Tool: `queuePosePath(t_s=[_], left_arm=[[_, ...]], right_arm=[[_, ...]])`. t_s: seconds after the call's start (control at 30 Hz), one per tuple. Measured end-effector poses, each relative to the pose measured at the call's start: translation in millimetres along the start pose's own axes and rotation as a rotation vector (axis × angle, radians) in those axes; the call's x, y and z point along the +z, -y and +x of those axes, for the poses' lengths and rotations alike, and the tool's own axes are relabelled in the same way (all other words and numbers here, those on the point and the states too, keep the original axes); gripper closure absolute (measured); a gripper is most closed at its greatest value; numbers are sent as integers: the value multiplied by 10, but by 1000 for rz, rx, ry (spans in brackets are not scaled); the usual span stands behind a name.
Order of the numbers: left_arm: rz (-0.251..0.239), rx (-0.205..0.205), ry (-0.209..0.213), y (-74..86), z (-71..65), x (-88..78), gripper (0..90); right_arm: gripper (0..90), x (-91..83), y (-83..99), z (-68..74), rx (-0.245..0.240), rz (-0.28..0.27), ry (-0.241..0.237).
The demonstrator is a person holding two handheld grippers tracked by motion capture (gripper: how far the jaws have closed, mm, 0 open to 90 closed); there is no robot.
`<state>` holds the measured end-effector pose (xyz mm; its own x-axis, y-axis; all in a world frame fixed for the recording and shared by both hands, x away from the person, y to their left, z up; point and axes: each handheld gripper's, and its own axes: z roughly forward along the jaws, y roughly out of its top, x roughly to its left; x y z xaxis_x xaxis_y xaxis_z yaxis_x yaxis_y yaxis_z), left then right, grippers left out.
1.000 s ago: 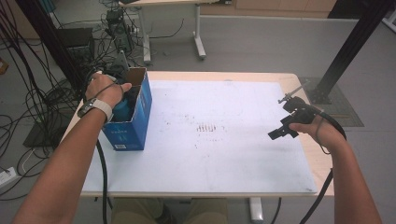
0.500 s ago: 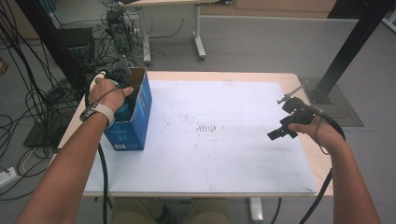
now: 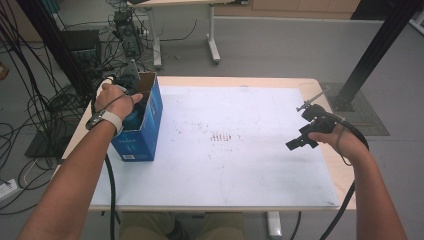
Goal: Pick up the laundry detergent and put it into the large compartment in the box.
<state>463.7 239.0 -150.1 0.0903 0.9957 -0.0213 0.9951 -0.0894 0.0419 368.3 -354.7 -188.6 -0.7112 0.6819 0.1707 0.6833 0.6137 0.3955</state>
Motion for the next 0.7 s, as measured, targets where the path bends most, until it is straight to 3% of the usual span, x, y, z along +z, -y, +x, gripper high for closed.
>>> queuePosePath(t_s=[0.7], left_arm=[[6, 0, 1, -6, 10, 2, 381]], right_arm=[[84, 0, -17, 6, -6, 1, -1]])
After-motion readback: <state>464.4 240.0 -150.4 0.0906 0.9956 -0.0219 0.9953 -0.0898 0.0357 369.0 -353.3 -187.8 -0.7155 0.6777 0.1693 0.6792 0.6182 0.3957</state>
